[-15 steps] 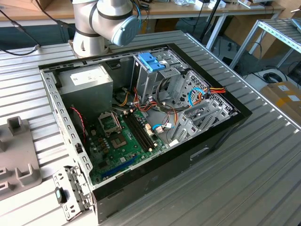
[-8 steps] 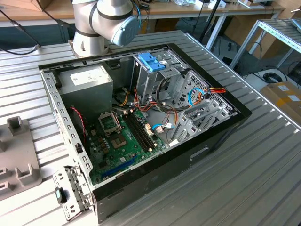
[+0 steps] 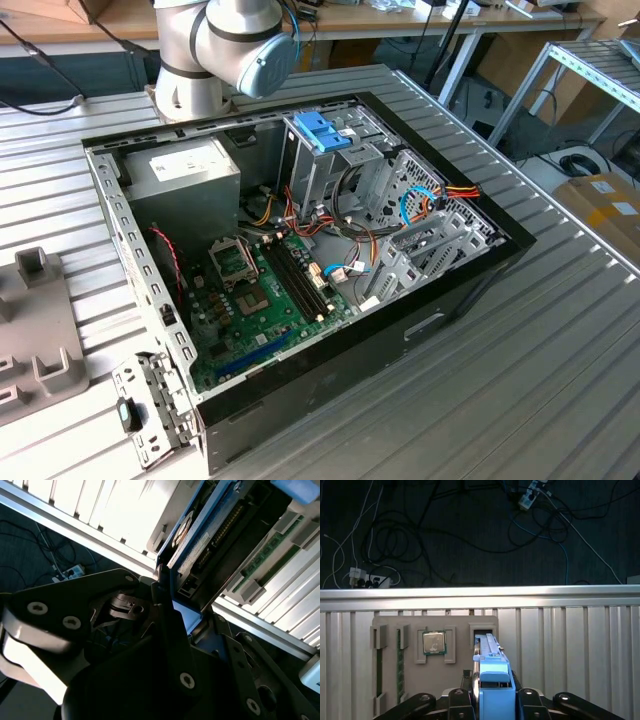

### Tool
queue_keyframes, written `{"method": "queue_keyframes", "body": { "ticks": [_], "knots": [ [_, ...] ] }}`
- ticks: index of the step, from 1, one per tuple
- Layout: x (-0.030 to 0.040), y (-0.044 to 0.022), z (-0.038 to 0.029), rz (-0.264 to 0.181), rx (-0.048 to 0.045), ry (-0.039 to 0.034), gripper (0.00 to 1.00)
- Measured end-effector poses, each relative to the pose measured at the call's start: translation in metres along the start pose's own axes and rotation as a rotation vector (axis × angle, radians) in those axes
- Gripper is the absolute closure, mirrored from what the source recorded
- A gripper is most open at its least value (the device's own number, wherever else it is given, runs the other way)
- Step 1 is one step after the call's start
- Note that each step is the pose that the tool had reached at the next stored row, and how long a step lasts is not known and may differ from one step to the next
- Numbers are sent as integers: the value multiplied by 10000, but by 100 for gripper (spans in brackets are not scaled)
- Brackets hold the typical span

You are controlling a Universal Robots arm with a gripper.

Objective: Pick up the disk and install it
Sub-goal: 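Pick up the disk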

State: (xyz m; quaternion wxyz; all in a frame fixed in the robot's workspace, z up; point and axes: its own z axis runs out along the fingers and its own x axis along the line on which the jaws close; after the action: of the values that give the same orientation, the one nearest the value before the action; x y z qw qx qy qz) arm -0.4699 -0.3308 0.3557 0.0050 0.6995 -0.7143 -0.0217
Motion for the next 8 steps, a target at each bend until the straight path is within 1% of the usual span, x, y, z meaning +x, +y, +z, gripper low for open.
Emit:
{"method": "queue_keyframes", "body": {
  "ticks": [8],
  "knots": [
    [-1, 1, -32, 0, 0, 0, 63]
  ]
}}
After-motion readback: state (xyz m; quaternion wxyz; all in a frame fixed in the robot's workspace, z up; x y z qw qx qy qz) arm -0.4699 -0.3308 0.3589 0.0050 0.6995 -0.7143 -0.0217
